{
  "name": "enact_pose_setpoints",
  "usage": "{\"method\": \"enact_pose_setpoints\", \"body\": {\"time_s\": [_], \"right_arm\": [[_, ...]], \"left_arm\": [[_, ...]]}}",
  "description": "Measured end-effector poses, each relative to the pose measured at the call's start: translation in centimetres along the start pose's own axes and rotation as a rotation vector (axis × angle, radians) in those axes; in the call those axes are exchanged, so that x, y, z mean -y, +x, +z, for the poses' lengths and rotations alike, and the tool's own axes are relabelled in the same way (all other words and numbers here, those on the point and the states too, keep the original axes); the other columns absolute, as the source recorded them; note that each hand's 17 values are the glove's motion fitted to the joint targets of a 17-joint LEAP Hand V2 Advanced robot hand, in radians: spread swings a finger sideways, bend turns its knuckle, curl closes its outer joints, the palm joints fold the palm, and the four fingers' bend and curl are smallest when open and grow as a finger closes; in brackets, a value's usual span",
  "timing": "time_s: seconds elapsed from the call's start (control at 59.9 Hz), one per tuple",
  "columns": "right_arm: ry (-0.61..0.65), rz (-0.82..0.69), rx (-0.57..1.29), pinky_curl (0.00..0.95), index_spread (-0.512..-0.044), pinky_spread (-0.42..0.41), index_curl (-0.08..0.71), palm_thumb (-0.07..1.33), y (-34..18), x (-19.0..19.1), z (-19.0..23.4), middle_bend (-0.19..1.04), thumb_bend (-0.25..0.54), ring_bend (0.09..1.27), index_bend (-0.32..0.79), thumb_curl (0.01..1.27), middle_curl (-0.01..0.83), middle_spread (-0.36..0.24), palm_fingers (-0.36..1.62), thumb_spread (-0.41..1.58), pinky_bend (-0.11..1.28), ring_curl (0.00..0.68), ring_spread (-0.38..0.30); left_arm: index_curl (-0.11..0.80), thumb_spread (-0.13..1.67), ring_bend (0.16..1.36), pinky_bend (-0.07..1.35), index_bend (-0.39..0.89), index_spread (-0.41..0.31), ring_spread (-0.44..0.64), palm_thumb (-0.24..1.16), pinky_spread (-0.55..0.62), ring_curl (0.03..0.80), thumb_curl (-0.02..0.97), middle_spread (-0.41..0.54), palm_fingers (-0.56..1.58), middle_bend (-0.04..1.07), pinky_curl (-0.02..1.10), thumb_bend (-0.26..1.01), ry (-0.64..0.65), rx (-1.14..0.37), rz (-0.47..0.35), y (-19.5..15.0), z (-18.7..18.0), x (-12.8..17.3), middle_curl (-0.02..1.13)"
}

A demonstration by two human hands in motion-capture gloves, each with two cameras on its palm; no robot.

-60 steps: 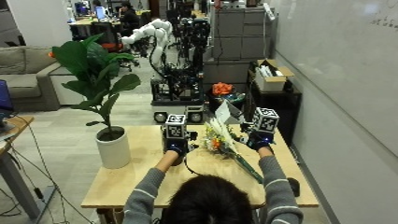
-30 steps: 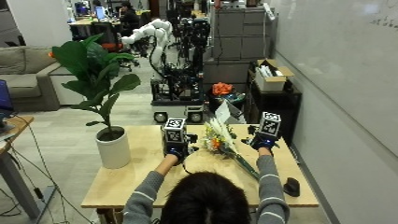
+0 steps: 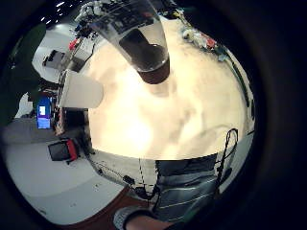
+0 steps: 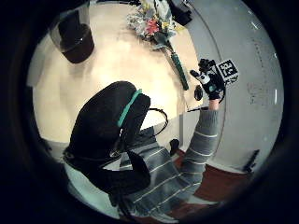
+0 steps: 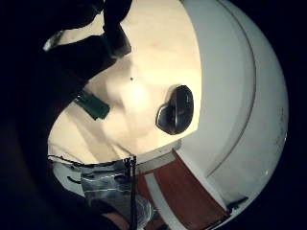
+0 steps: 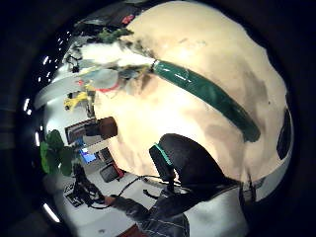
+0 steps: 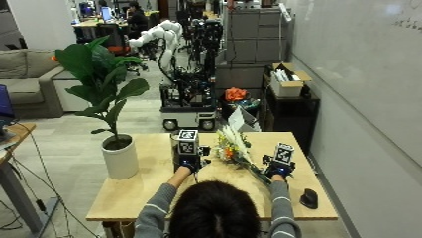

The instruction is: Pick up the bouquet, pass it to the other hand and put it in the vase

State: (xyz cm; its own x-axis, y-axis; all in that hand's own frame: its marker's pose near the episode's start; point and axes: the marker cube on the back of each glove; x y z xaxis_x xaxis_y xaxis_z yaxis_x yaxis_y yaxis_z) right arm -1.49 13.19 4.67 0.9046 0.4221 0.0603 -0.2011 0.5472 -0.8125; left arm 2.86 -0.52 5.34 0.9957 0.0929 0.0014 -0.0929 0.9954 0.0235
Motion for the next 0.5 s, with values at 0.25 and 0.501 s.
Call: {"method": "enact_pose_setpoints", "body": {"time_s": [0.25, 0.501], "right_arm": [[-0.160, 0.042, -0.033, 0.344, -0.260, 0.286, 0.152, 0.43, 0.5, -0.2, 4.3, 0.24, -0.018, 0.49, 0.12, 0.30, 0.380, 0.032, 0.21, 1.02, 0.76, 0.310, 0.093], [-0.232, 0.159, -0.072, 0.339, -0.262, 0.294, 0.185, 0.49, 2.3, -0.2, 6.6, 0.22, -0.014, 0.44, 0.13, 0.31, 0.373, 0.038, 0.24, 1.03, 0.73, 0.297, 0.107]], "left_arm": [[0.338, 1.09, 0.49, 0.26, 0.16, -0.055, 0.24, 0.19, 0.36, 0.275, 0.279, 0.136, 0.29, 0.18, 0.34, -0.02, -0.017, 0.006, -0.004, -0.3, 0.5, 0.2, 0.33], [0.337, 1.09, 0.49, 0.25, 0.16, -0.048, 0.25, 0.19, 0.36, 0.278, 0.279, 0.137, 0.29, 0.17, 0.34, -0.02, -0.026, 0.003, -0.014, -0.2, 1.2, 0.7, 0.33]]}}
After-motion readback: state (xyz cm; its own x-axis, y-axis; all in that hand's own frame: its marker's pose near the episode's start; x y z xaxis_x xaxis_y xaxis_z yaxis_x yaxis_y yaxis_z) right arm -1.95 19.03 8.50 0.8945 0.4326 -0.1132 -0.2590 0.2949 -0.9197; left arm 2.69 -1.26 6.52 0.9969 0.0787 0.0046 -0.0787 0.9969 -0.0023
